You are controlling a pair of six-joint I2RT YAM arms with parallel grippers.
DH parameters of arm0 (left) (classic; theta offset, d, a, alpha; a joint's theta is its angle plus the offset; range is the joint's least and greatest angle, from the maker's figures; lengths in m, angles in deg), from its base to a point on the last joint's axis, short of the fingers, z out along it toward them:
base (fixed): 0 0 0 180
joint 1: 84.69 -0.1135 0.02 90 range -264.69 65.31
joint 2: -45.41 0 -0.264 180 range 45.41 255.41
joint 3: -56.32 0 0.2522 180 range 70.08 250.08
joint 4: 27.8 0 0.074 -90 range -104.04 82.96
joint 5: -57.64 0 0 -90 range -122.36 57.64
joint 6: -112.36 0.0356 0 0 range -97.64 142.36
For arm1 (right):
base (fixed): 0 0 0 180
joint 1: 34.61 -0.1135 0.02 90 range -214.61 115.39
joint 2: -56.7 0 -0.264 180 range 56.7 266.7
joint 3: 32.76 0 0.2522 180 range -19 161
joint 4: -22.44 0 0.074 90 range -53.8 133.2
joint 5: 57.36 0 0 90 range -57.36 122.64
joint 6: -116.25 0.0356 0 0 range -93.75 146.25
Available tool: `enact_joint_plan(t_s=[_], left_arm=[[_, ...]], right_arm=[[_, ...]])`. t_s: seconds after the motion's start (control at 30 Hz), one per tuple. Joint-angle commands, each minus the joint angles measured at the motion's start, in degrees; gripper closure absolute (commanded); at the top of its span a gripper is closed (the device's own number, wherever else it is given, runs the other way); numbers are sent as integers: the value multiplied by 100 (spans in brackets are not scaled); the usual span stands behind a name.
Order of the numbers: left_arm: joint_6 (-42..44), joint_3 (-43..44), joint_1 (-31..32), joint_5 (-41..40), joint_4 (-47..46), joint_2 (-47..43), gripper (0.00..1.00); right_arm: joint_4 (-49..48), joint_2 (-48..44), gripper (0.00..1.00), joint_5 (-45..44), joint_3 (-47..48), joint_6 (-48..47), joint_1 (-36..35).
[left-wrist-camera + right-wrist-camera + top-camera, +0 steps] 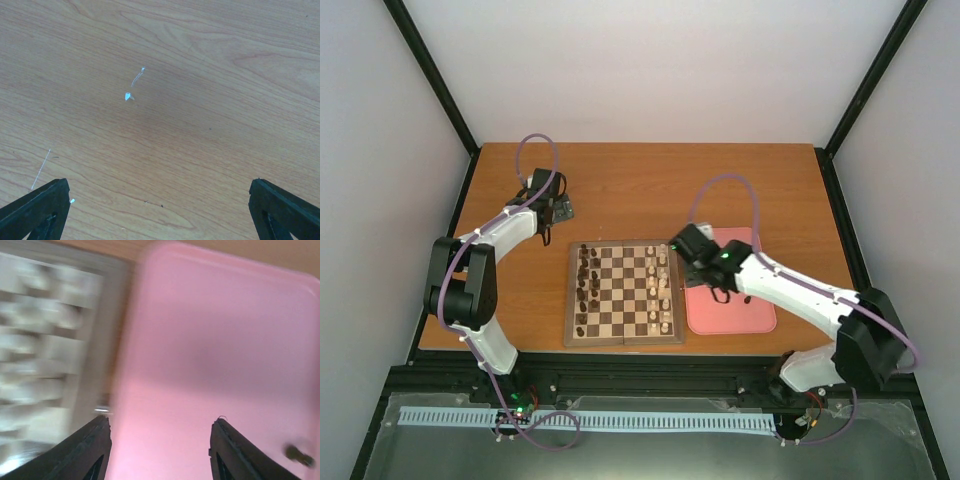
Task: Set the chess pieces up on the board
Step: Pick up the chess piece from the storage box.
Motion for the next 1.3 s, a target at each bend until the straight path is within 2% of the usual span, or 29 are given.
enact_joint_plan(t_s=[0.0,0.27,0.47,0.7,0.93,1.07,1.27], left_arm=[[61,247,41,-45,99,10,0],[74,178,40,58,18,-97,0],[94,13,42,43,-92,-349,0],[142,-354,40,291,-377,-1071,0],[123,-389,45,375,-321,-1114,0],[114,-364,40,354,-277,-1083,0],[105,-373,40,322,-246,-1123,0]], right_arm=[[175,-477,46,57,-825,162,974],[-63,-695,48,361,-1572,136,2106],[-229,-427,50,556,-1699,145,2422],[-376,-270,53,712,-2027,451,2460],[-317,-409,55,471,-2090,637,2462],[-312,-417,62,477,-2145,724,2460],[-305,-430,64,431,-2215,828,2460]])
